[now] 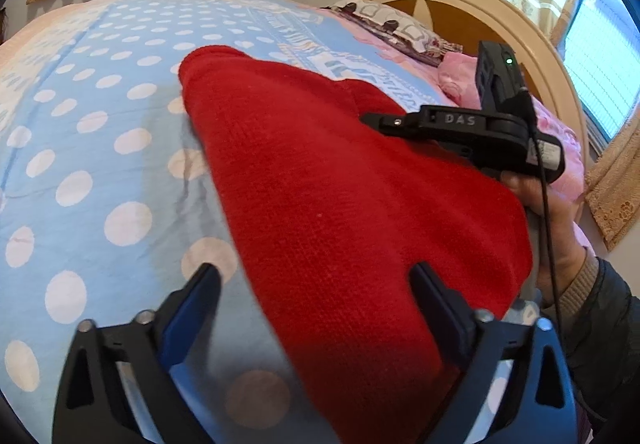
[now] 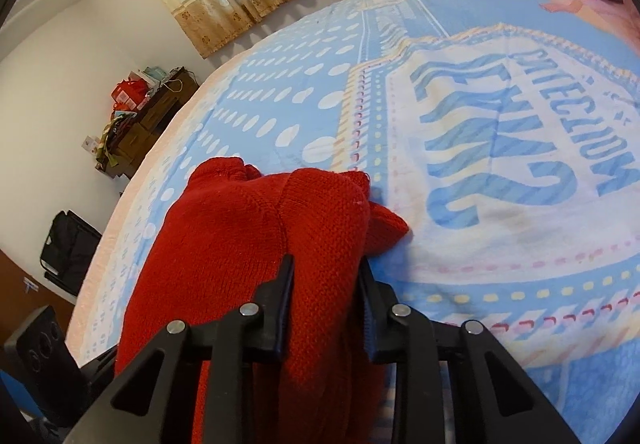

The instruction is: Fold small clothes

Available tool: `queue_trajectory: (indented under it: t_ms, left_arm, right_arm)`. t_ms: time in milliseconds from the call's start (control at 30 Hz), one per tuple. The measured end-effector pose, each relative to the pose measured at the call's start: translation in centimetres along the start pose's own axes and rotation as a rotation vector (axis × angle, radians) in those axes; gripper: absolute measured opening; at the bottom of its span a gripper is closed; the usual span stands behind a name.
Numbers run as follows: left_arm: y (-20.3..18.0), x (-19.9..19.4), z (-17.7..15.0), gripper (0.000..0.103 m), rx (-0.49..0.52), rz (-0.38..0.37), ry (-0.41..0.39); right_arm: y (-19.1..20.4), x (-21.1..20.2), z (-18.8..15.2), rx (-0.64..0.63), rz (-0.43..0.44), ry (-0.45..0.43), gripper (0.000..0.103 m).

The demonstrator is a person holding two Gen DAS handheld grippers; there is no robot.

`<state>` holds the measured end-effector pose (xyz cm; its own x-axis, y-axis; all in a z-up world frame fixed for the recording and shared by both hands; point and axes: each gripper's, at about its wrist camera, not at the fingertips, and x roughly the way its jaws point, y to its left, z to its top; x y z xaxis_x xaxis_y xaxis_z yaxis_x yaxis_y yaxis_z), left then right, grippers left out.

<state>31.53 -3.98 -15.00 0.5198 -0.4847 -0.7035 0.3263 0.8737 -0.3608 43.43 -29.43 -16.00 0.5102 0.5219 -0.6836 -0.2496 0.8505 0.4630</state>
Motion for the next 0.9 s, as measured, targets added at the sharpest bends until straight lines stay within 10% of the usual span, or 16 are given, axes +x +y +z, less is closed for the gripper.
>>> queue_trajectory:
  t_ms: [467,900]
  left_arm:
    - [-1.7,-1.2,0.0,0.049,0.080,0.020,-0.036]
    - [-1.4,-5.2,-1.5,0.038,0.104,0.063,-0.045]
  right_arm:
    - [1.1,-1.5,-1.1,-0.007,-0.063,-0.063,0.026]
    - [4.7,-4.7,-3.4,-0.040,-0.042,-0.145,0.026]
